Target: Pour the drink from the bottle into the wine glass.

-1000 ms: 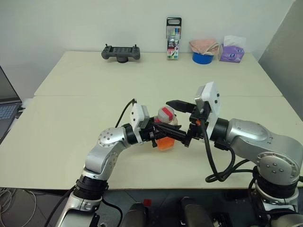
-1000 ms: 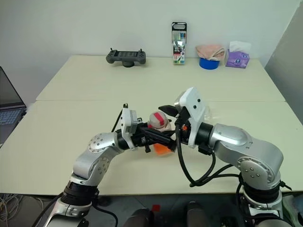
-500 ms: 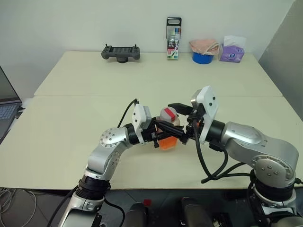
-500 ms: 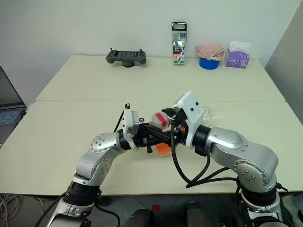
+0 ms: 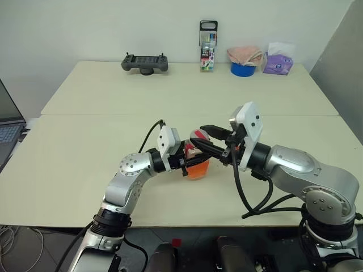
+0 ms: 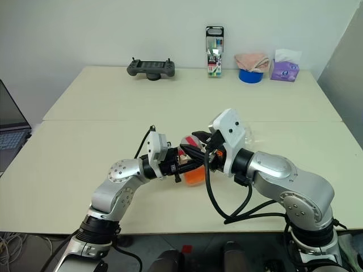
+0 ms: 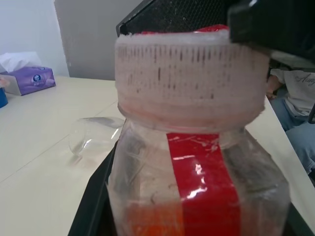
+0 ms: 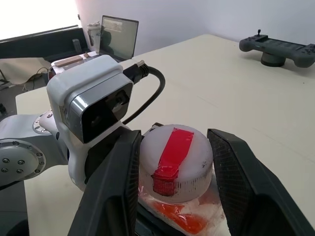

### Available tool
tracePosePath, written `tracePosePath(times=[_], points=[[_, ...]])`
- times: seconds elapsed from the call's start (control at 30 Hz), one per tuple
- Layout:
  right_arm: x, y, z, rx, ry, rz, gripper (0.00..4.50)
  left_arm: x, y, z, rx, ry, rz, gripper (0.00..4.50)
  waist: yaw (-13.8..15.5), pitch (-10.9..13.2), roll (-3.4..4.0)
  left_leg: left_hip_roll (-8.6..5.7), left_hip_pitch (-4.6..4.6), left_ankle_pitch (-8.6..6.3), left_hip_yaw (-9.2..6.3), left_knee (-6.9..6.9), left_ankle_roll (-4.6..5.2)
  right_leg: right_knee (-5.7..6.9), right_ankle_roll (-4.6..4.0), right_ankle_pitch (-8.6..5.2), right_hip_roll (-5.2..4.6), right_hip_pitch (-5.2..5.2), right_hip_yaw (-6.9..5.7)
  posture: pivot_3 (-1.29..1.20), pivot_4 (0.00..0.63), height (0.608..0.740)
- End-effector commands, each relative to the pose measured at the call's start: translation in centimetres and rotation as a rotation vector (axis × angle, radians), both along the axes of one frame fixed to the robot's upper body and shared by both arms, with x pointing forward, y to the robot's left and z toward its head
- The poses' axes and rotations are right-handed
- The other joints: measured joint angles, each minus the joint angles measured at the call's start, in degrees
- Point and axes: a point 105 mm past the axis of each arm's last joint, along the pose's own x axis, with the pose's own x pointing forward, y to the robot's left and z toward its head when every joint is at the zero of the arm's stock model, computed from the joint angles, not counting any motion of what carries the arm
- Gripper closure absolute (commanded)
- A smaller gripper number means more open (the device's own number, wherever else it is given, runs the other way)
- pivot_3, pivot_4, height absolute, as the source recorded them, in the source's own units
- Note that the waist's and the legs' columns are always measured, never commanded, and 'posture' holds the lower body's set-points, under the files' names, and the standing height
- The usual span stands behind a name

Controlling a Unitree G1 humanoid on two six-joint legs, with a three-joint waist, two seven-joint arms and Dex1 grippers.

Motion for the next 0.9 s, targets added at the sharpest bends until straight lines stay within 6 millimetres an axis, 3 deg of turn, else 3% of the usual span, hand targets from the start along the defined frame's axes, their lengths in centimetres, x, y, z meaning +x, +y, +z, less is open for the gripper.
tracePosePath(times=[0.03,0.2,0.23,0.4,0.6,0.67,0.9], points=[[0.2,-0.4,1.2,0.012,-0.06,-0.008,2.73,-0.3,-0.1,1.7,-0.011,-0.085,-0.028,2.77,0.0,0.0,0.0,0.0,0.0,0.0,0.0,0.0,0.0,0.01,0.0,0.0,0.0,0.0,0.0,0.0,0.15,0.74],[0.0,-0.2,2.5,0.082,-0.062,0.024,2.73,0.1,0.2,1.7,-0.002,-0.098,-0.013,2.78,0.0,0.0,0.0,0.0,0.0,0.0,-0.01,0.01,0.0,0.02,0.0,0.0,0.0,0.0,-0.01,0.0,0.15,0.74],[0.1,-0.2,2.5,0.08,-0.061,0.02,1.99,0.2,0.3,1.7,-0.003,-0.1,-0.009,2.78,0.0,0.0,0.0,0.0,0.0,0.0,0.0,0.01,0.0,0.02,0.0,0.0,0.0,0.0,0.0,0.0,0.15,0.74],[0.1,-0.1,1.8,0.024,-0.07,0.005,0.32,0.1,0.2,1.7,-0.007,-0.104,-0.009,2.79,0.01,0.0,0.0,0.0,-0.01,0.0,-0.01,-0.01,0.0,-0.01,0.0,0.0,0.0,-0.01,-0.01,0.0,0.15,0.74],[-0.1,-0.1,1.5,0.022,-0.056,0.008,0.3,0.1,0.0,1.8,-0.01,-0.111,-0.013,2.79,0.01,0.0,0.0,0.0,-0.01,0.0,0.0,-0.01,0.0,0.0,0.0,0.0,0.0,-0.02,0.0,0.0,0.15,0.74],[0.0,-0.1,1.3,0.011,-0.051,0.002,0.0,0.1,0.0,1.9,-0.011,-0.113,-0.012,2.79,0.01,0.0,0.0,0.0,-0.01,0.0,0.0,0.0,0.0,0.0,0.0,0.0,0.0,-0.02,0.0,0.0,0.15,0.74],[0.1,0.1,0.7,-0.007,-0.048,-0.014,0.0,0.3,0.1,1.9,-0.01,-0.117,-0.003,2.79,0.01,0.0,0.0,0.0,-0.01,0.0,0.0,-0.01,0.0,0.0,0.0,0.0,0.0,-0.02,0.0,0.0,0.15,0.74]])
